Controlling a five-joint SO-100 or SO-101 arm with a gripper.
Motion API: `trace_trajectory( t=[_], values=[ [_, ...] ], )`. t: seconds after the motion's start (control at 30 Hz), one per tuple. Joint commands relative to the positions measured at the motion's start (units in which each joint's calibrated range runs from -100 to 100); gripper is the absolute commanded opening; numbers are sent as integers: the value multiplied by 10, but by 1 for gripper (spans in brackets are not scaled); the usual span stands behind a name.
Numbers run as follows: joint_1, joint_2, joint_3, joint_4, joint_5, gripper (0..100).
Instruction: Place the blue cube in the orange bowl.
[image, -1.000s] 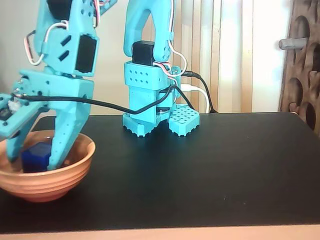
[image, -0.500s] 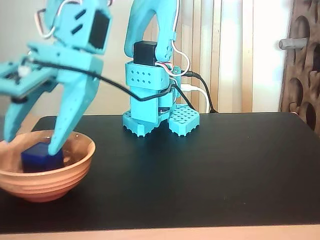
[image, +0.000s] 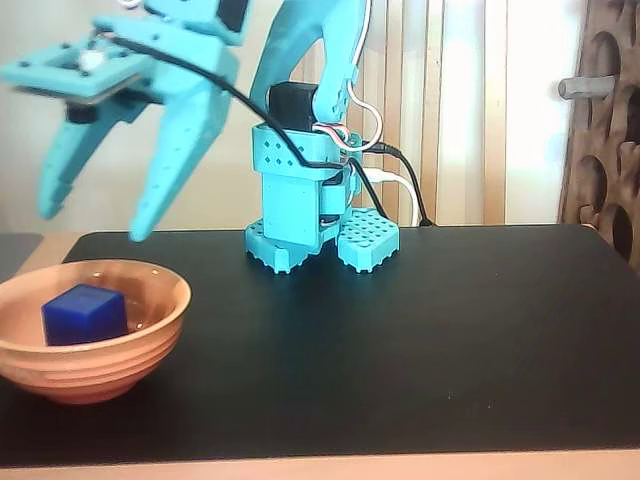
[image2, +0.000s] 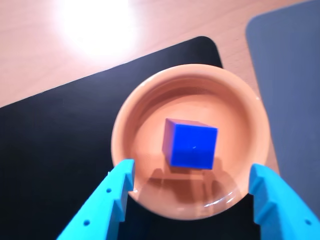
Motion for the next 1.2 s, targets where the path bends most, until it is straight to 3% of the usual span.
trace_trajectory(
  t=[0.0,0.73,1.17],
  values=[
    [-35,-59,-50,35,-13,26],
    [-258,-146,-19,104,-49,26],
    [-389,-197,61,122,-109,26]
  ],
)
